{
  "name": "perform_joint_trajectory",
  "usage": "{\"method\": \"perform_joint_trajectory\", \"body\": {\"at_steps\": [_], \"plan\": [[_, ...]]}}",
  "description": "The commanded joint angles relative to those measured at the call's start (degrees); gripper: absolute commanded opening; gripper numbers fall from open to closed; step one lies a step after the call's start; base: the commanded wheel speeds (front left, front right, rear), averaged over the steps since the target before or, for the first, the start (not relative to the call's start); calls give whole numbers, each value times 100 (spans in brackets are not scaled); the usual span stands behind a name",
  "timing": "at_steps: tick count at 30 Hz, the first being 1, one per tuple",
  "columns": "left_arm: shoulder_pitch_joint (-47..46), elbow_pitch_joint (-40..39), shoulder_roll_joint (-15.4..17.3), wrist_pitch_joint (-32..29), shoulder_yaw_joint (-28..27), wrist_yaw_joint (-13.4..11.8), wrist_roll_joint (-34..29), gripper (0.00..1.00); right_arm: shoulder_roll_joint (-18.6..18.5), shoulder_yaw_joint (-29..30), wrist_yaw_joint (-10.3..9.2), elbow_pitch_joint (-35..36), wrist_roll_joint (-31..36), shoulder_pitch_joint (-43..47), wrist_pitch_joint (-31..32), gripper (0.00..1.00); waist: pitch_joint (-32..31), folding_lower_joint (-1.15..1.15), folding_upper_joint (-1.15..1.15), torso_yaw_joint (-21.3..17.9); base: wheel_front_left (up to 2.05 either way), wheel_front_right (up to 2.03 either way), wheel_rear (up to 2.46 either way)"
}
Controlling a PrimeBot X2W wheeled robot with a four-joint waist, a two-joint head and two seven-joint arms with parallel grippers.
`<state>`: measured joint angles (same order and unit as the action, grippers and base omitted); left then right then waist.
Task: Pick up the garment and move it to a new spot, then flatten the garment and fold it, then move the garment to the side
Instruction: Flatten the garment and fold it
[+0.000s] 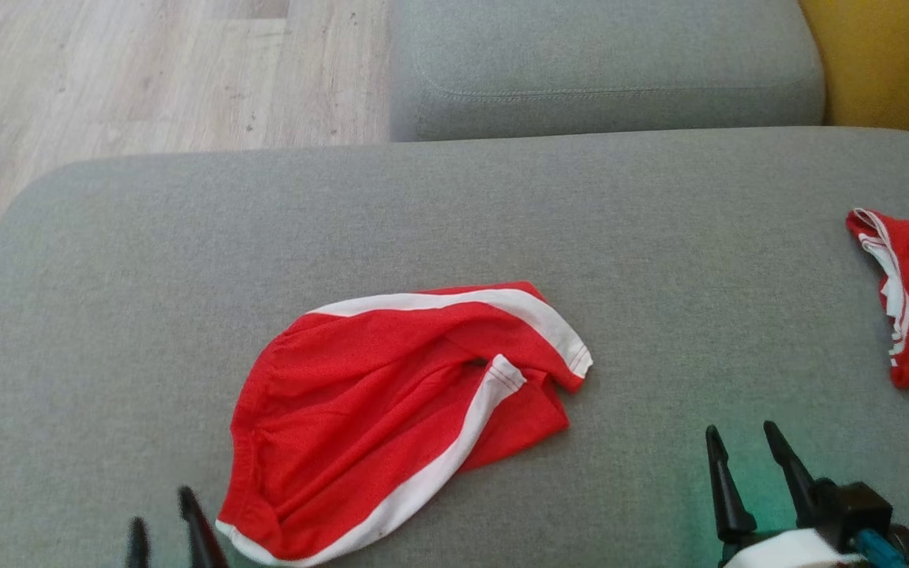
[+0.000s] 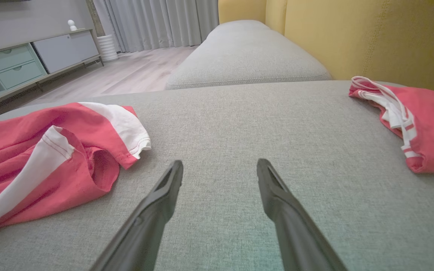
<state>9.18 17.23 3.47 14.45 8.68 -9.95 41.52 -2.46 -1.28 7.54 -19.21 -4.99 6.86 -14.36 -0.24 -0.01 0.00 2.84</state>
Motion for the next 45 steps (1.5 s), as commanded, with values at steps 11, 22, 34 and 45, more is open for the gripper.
{"method": "perform_joint_trajectory", "body": {"at_steps": [11,22,34,45], "plan": [[-725,-1160,196,-54,585,383,-1609,100,-42,-265,-5,239,1,-144,-63,100,-29,1,0,-436,0,0,0],[-1901,95,-29,-748,1964,995,-1625,100,-42,-385,-5,387,31,-296,-63,100,215,1,0,-1041,0,0,0],[-2561,1466,-56,-724,2261,876,-1404,100,-42,-334,-5,437,-10,-376,-63,100,450,1,0,-1315,0,0,0],[-2619,1204,-58,-771,3079,1476,-742,0,-42,-282,-5,389,-17,-390,-63,100,429,1,0,-1375,0,0,0]]}}
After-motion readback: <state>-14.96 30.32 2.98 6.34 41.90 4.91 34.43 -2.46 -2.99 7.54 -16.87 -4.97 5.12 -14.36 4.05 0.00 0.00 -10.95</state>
